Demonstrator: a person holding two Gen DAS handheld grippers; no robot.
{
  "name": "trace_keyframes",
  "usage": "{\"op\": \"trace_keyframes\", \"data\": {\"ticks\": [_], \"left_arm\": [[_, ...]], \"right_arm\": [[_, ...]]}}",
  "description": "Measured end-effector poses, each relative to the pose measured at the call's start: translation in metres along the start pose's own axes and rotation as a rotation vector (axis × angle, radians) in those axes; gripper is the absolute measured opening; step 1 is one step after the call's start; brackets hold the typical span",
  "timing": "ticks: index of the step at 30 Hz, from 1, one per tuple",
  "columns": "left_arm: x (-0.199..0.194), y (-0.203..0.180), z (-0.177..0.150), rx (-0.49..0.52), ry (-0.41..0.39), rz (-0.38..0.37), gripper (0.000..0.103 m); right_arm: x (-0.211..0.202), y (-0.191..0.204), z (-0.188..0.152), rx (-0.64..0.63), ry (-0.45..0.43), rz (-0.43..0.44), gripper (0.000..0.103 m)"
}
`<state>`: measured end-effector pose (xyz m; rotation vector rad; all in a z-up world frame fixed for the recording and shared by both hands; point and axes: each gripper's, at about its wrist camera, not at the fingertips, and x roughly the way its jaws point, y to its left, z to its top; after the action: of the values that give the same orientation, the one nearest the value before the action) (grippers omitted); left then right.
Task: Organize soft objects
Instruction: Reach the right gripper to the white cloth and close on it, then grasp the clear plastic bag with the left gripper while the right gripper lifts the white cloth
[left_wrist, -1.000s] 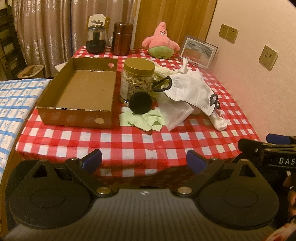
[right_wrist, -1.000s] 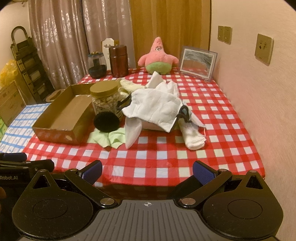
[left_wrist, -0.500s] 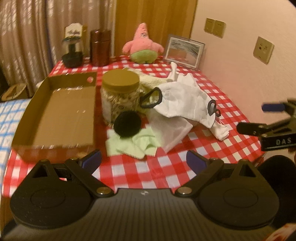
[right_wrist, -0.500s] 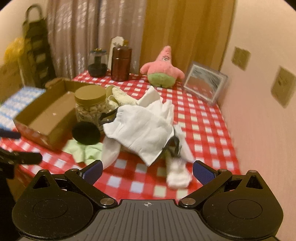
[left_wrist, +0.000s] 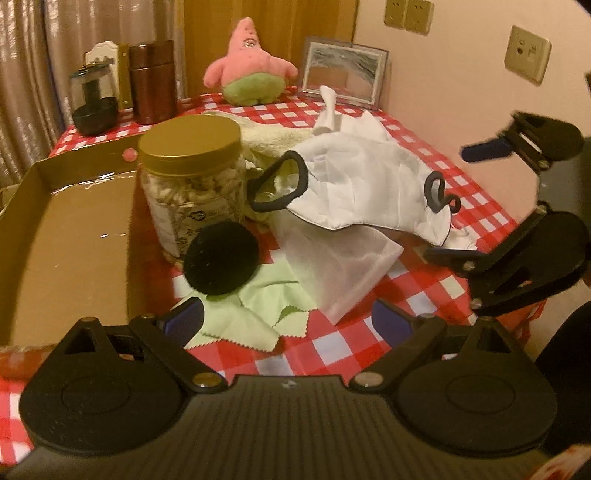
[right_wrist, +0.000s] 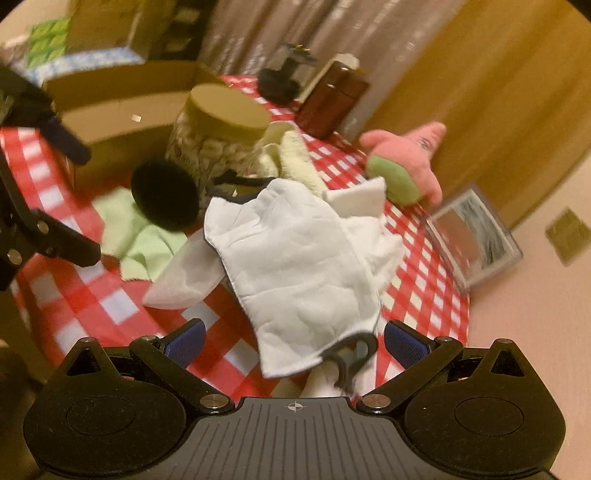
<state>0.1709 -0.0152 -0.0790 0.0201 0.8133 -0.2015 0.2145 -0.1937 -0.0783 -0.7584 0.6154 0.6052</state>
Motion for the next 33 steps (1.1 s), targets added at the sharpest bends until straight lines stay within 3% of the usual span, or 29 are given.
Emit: {"op": "trace_keyframes", "data": {"ticks": [4, 9, 11, 15, 17, 20, 25, 33], "left_arm": [[0.013, 0.002, 0.002, 0.020, 0.001, -0.010, 0.096], [0.022, 0.007, 0.003, 0.009, 0.008, -0.017, 0.096], [0.023, 0.008, 0.002, 0.009, 0.008, -0.021, 0.096], [0.025, 0.009, 0.001, -0.001, 0.010, -0.033, 0.096], [0.023, 0.007, 0.000, 0.000, 0.009, -0.035, 0.096], [0.020, 0.006, -0.001, 0.000, 0.006, -0.040, 0.096], [0.017, 0.000, 0.001, -0.013, -0.005, -0.046, 0.096], [0.025, -0.009, 0.014, -0.054, -0.033, -0.064, 0.096]], "right_arm": [[0.026, 0.002, 0.001, -0.083, 0.009, 0.009, 0.084], [0.040, 0.004, 0.003, -0.140, 0.003, 0.019, 0.071], [0.040, 0.004, 0.004, -0.136, 0.001, 0.037, 0.060], [0.037, 0.002, 0.005, -0.114, -0.005, 0.050, 0.047], [0.033, 0.002, 0.007, -0.102, -0.008, 0.052, 0.032], [0.025, 0.000, 0.009, -0.086, -0.018, 0.055, 0.018], [0.010, -0.004, 0.010, -0.038, -0.048, 0.032, 0.008], [-0.021, -0.030, 0.016, 0.132, -0.135, -0.025, 0.006]]}}
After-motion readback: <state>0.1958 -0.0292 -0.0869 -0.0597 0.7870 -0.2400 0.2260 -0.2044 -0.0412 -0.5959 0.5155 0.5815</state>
